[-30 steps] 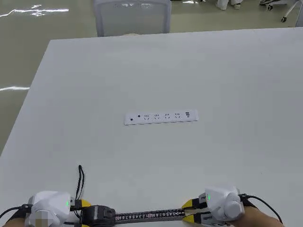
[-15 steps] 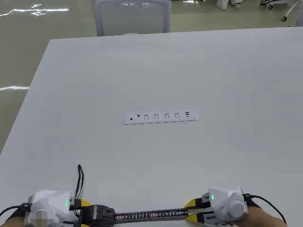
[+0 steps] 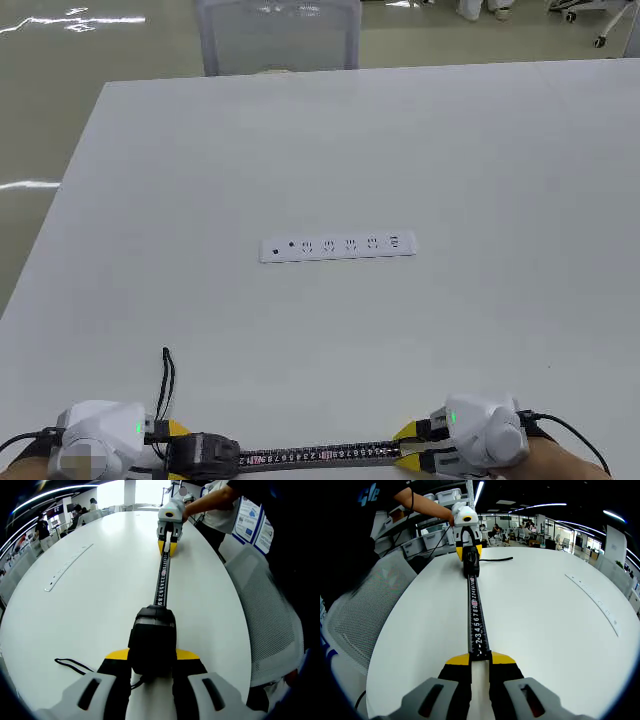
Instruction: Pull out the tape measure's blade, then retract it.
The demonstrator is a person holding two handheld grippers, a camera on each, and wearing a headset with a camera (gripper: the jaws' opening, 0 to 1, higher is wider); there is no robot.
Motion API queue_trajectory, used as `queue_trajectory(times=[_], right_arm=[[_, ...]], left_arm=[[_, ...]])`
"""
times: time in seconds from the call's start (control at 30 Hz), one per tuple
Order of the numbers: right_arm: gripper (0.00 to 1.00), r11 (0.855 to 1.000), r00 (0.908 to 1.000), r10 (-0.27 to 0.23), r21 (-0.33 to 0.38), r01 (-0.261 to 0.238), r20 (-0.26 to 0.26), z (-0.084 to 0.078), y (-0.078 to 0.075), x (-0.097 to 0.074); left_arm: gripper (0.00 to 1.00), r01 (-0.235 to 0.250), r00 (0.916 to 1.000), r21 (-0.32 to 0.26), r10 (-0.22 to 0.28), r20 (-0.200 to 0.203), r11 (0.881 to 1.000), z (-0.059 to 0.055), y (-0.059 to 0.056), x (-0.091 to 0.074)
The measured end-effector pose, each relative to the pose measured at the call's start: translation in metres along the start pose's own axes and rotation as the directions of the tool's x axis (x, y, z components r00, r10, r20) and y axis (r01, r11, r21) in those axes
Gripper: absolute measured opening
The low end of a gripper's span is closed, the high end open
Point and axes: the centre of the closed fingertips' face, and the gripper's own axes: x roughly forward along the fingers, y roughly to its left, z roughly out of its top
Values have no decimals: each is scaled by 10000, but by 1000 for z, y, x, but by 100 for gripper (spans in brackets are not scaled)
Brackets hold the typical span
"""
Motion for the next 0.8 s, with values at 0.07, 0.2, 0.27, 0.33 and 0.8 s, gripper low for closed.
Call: queue_trajectory(times=[0.07,0.2,0.27,0.33,0.8], right_arm=[[10,10000,10000,-3,14,3,-5,0,1,0],[10,10000,10000,-25,24,25,-17,-1,0,-3],[10,10000,10000,-23,38,23,-21,-1,1,-4],[10,10000,10000,-34,31,34,-37,-2,1,-5],[10,10000,9999,-61,27,61,-98,-5,0,-8]], left_arm=[[27,9,10000,-4,-9,-5,10000,0,0,0],[27,14,10000,-9,-14,-14,10000,-1,0,0],[27,16,10000,-3,-16,-22,10000,-1,0,0],[27,16,10000,-9,-16,-22,10000,-1,-1,0],[28,62,10000,38,-62,-11,10000,0,-1,1]])
